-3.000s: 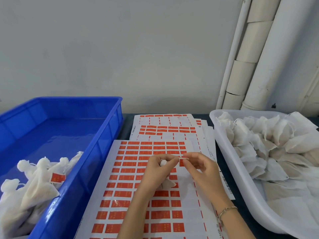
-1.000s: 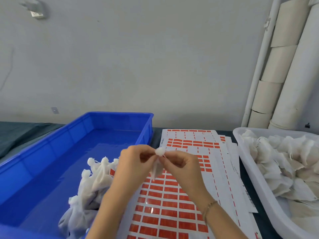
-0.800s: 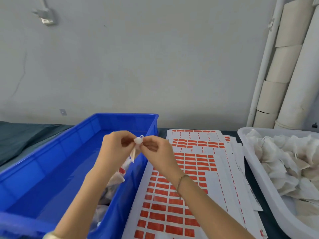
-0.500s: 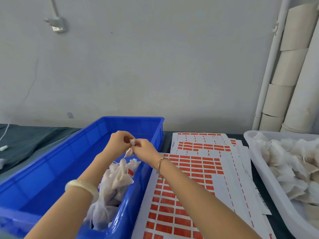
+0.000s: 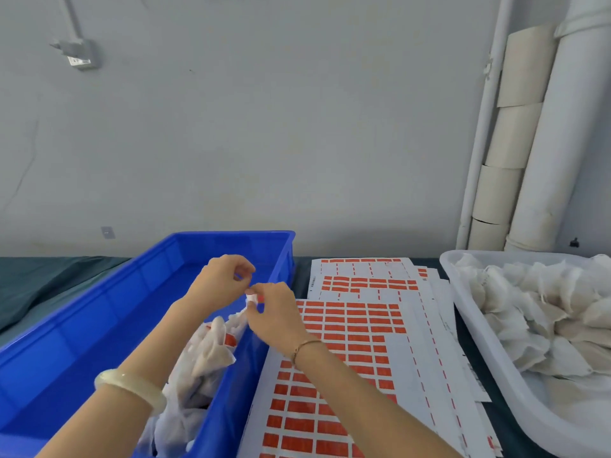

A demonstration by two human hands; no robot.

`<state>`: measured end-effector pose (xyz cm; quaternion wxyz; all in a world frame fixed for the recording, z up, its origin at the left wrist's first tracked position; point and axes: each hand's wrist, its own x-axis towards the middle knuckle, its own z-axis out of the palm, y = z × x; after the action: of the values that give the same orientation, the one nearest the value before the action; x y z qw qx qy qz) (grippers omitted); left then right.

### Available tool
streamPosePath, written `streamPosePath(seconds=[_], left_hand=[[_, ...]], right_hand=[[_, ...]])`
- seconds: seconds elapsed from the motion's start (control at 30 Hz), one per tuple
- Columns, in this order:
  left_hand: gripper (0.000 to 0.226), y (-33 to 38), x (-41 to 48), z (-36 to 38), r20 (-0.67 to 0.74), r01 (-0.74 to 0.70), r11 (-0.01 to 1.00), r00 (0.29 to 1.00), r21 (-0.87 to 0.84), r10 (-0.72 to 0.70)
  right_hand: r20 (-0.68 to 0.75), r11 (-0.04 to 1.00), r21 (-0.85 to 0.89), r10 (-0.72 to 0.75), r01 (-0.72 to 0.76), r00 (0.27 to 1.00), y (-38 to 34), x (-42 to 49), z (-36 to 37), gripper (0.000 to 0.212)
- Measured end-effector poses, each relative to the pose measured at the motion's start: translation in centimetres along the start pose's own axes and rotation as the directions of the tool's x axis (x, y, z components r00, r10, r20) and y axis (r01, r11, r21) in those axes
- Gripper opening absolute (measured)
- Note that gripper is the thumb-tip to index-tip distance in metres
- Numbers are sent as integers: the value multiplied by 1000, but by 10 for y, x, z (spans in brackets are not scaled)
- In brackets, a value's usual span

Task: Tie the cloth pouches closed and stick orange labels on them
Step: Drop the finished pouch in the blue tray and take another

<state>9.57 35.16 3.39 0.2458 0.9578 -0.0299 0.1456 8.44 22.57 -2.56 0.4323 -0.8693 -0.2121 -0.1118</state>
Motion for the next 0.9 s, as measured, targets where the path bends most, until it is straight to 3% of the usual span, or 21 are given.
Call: streamPosePath(seconds=[0.1, 0.23, 0.33, 0.47, 0.53, 0.6, 0.77, 0.87, 0.9], left_hand=[[18, 53, -13, 13, -92, -30, 993, 996, -112, 20], [12, 127, -31, 50, -64, -139, 958, 990, -249, 127], [10, 176, -39, 90, 7, -224, 912, 970, -344, 241], [13, 230, -52, 135, -44, -334, 815, 933, -474, 357], [14, 250, -54, 155, -18, -356, 788, 915, -503, 402], [15, 266, -56, 175, 61, -332, 785, 904, -523, 423], [26, 293, -49, 216, 200, -262, 809, 887, -526, 417], [27, 307, -39, 230, 274, -263, 847, 866, -463, 418], [25, 311, -36, 234, 296, -255, 858, 863, -445, 410]], right_hand=[[-109, 994, 107, 24, -12, 994, 10, -28, -27, 24], [-205, 985, 156, 102, -71, 973, 30, -70, -83, 5], [-253, 980, 135, 180, -149, 951, 48, -103, -136, 16], [-335, 974, 5, 217, -228, 917, 74, -139, -212, 31], [-384, 956, -38, 256, -292, 887, 94, -149, -246, 23], [-391, 910, -71, 351, -408, 851, 121, -155, -275, 13], [-439, 734, -250, 495, -631, 750, 183, -157, -318, 19], [-464, 663, -321, 513, -677, 722, 200, -148, -324, 6], [-467, 644, -349, 510, -680, 723, 203, -143, -322, 19]])
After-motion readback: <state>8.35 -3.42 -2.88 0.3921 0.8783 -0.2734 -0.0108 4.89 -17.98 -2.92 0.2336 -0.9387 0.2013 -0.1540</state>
